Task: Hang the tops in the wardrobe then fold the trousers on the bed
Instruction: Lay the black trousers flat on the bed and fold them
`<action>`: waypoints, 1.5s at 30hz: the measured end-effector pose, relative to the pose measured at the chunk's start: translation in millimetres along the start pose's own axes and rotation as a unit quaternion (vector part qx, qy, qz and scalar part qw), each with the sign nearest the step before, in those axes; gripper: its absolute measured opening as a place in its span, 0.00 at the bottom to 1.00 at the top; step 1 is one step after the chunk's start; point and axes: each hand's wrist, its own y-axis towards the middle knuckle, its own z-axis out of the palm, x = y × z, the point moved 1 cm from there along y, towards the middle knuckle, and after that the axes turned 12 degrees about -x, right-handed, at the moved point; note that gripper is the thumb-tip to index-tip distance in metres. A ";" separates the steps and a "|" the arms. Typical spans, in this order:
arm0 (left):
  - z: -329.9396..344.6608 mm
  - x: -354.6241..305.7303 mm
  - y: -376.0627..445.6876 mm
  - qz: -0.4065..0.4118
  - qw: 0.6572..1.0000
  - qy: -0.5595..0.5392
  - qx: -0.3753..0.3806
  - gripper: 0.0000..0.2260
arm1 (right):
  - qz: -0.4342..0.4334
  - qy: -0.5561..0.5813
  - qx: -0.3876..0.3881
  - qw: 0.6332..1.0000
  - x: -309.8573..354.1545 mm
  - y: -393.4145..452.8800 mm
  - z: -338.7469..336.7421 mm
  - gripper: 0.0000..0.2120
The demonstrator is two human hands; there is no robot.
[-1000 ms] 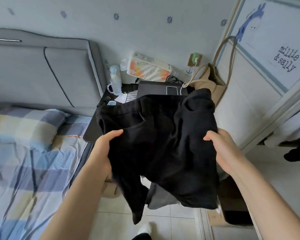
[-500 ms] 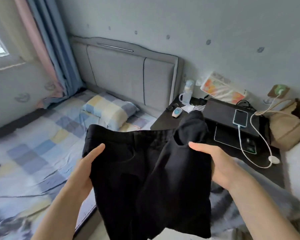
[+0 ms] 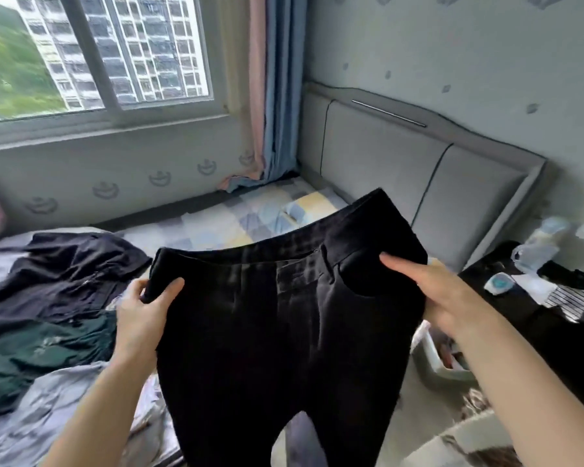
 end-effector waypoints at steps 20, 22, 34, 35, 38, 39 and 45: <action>63.4 -4.5 268.6 0.042 0.989 0.032 -0.142 0.11 | -0.125 -0.081 0.041 0.988 103.6 232.9 201.7 0.04; 81.9 -3.0 289.0 0.053 0.982 0.043 -0.178 0.11 | -0.139 -0.072 0.045 0.987 120.5 271.6 216.4 0.05; 132.9 95.9 298.5 -0.018 0.941 0.191 -0.280 0.09 | -0.085 -0.217 0.109 0.966 23.9 482.0 232.4 0.06; 135.9 105.3 296.4 -0.020 0.933 0.199 -0.298 0.10 | -0.104 -0.241 0.103 0.959 14.2 493.2 235.3 0.07; 141.9 133.8 294.5 -0.037 0.921 0.204 -0.329 0.12 | -0.121 -0.307 0.106 0.938 -19.4 518.2 246.3 0.11; 141.2 143.4 296.6 -0.043 0.921 0.205 -0.328 0.12 | -0.114 -0.310 0.116 0.937 -29.7 521.9 248.8 0.11; 138.1 180.2 356.5 -0.032 0.898 0.309 -0.310 0.11 | -0.081 -0.305 0.130 0.940 -72.1 557.6 282.7 0.07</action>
